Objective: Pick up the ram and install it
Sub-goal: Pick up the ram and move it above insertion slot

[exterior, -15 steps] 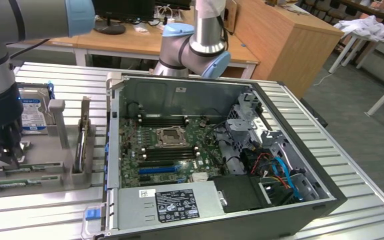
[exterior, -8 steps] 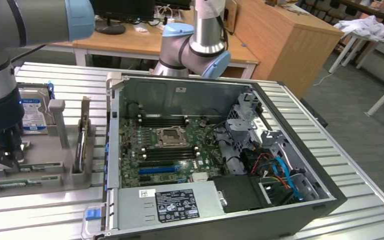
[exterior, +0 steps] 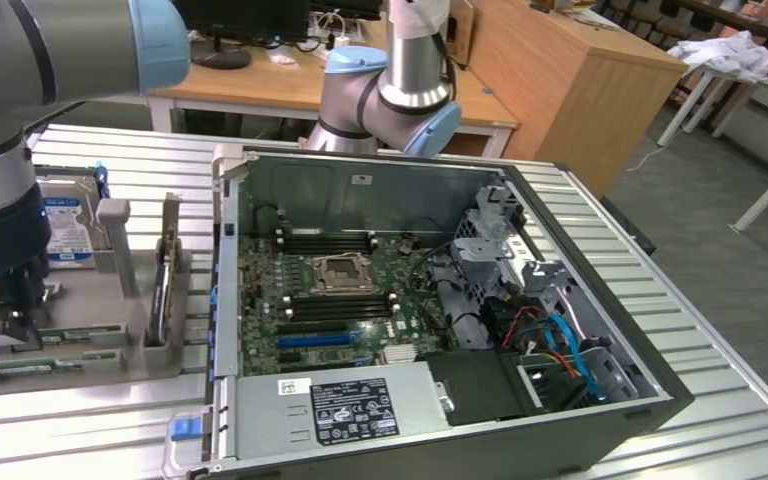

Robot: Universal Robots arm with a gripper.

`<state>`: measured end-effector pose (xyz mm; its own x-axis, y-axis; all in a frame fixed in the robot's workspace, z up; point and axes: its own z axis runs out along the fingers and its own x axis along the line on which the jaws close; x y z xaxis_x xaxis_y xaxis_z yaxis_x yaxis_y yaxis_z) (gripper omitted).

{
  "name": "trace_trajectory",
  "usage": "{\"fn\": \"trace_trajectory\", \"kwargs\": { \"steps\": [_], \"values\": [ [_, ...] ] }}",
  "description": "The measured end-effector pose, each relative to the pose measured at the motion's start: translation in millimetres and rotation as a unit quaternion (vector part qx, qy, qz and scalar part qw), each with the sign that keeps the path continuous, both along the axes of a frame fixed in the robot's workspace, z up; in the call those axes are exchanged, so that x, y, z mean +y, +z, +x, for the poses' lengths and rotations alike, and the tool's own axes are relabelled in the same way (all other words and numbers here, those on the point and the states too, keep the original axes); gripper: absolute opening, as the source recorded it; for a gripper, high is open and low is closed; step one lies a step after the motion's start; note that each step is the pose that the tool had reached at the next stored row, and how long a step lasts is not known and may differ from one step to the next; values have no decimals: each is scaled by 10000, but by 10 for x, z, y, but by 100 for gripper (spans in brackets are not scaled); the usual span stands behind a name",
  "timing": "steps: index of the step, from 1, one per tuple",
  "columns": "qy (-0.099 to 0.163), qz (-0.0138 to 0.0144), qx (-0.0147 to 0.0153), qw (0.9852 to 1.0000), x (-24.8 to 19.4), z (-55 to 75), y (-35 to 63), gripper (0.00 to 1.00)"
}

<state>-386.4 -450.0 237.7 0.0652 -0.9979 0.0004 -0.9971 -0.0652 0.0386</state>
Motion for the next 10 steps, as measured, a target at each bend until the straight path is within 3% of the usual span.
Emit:
{"fn": "trace_trajectory", "kwargs": {
  "steps": [10],
  "values": [
    [0,0,0,10000,-4,0,-136,36]
  ]
}}
